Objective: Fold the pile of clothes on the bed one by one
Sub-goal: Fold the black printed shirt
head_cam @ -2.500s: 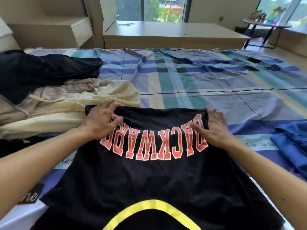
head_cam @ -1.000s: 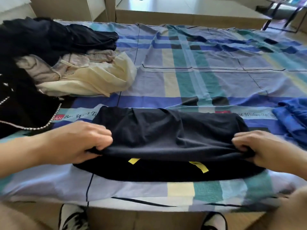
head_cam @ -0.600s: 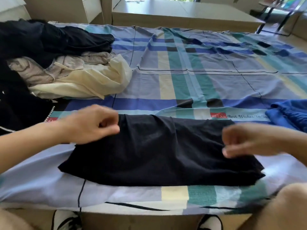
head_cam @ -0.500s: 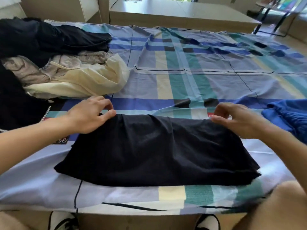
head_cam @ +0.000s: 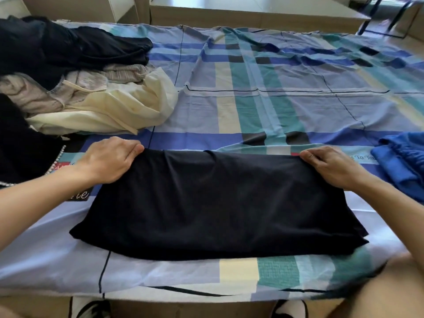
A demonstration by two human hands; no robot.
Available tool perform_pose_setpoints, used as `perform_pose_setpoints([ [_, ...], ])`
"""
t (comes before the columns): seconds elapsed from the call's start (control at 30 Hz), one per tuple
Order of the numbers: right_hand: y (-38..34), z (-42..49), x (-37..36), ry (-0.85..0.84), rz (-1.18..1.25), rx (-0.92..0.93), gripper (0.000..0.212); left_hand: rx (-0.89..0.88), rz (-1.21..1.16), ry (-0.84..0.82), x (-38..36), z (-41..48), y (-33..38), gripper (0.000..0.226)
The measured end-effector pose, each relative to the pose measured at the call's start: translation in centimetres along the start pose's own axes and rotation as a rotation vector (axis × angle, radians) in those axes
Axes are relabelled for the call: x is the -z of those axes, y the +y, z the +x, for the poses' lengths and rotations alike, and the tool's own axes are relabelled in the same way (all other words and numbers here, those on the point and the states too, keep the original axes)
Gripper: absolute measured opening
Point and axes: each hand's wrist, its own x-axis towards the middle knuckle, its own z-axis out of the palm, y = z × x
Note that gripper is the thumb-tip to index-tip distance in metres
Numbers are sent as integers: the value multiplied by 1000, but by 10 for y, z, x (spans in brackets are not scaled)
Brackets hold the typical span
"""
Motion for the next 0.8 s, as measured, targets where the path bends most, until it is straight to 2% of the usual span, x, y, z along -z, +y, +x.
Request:
perform_pose_setpoints([
  [0.07,3,-1,-1,-12,-3,-9,36,-33,-1,12,-1,-2,-2,40],
  [0.17,10,-1,0,-16,-12,-44,55,-82,64,86,-1,-7,-10,57],
  [0.23,13,-3,1,-43,-6,-84,50,-70,116,91,2,-10,-13,68],
  [0.37,11,-4,-1,-50,-22,-111,42,41,101,-6,8,-20,-4,52],
  [0.47,7,-3,-2,-39,-49,-135,41,75,224,-103,9,-20,1,58],
  [0.53,3,-4,-1,-57,-42,-174,51,110,320,-179,5,-18,0,79],
  [0.6,0,-8,1,-96,35,-218,80,146,446,-198,1,-13,1,91],
  [0.63,0,-11,3,-113,112,-245,91,141,484,-141,2,-11,5,89],
  [0.67,-1,-14,6,-130,206,-279,92,123,470,-50,3,-10,13,84],
  [0.77,-4,-31,20,-206,511,-430,52,-36,230,127,10,-14,67,73],
  [0.8,-2,-37,25,-236,568,-461,49,-107,149,136,11,-19,96,74],
])
